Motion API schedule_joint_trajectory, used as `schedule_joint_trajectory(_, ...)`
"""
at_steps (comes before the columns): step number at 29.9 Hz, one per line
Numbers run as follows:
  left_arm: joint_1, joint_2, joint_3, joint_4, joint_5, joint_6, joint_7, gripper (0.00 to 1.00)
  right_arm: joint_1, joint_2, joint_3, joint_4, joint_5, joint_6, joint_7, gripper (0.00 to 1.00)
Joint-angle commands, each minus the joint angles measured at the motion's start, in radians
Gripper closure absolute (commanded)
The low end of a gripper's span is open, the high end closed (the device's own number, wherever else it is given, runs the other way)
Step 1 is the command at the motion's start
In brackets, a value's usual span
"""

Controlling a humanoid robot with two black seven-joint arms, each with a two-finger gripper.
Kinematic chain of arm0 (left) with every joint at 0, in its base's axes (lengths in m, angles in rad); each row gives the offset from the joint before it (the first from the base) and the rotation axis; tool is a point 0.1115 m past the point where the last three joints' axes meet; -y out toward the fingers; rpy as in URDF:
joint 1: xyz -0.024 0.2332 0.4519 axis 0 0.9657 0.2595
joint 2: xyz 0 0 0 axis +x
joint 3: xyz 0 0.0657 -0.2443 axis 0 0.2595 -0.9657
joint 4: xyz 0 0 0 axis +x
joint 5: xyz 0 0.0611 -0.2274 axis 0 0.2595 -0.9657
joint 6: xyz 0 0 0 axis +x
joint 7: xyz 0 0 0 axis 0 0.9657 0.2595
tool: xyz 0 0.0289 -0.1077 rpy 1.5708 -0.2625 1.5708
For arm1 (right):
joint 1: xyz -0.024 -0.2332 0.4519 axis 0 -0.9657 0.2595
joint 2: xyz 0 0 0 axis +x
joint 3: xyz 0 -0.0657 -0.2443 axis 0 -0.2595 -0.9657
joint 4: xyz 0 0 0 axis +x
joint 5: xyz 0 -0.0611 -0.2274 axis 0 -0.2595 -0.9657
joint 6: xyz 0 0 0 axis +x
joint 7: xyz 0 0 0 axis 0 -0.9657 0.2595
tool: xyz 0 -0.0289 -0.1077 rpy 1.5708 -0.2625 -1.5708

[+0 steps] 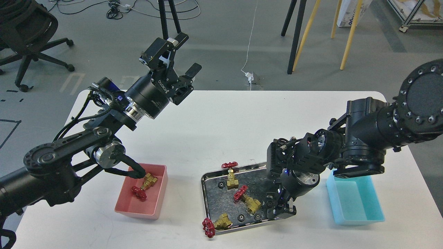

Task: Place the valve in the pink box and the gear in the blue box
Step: 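Lower the right gripper onto the yellow gear and close it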

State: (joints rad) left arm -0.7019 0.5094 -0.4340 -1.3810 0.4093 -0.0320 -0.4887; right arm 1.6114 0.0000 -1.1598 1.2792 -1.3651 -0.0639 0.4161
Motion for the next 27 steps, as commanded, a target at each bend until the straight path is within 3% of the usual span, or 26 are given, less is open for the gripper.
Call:
schedule_joint_trajectory(1, 0.001, 0.0, 0.0, 0.0, -0.001, 0.0, 0.0, 0.05, -0.028, 0.0, 0.0, -0.04, -0.032, -0.001, 0.001, 0.31)
schedule_joint_trajectory(27, 0.016, -0.017, -0.003, 0.023, -0.001, -0.002, 0.0, 0.04, -0.099, 0.0, 0.018, -0.087, -0.046, -0.042, 0.0, 0.36)
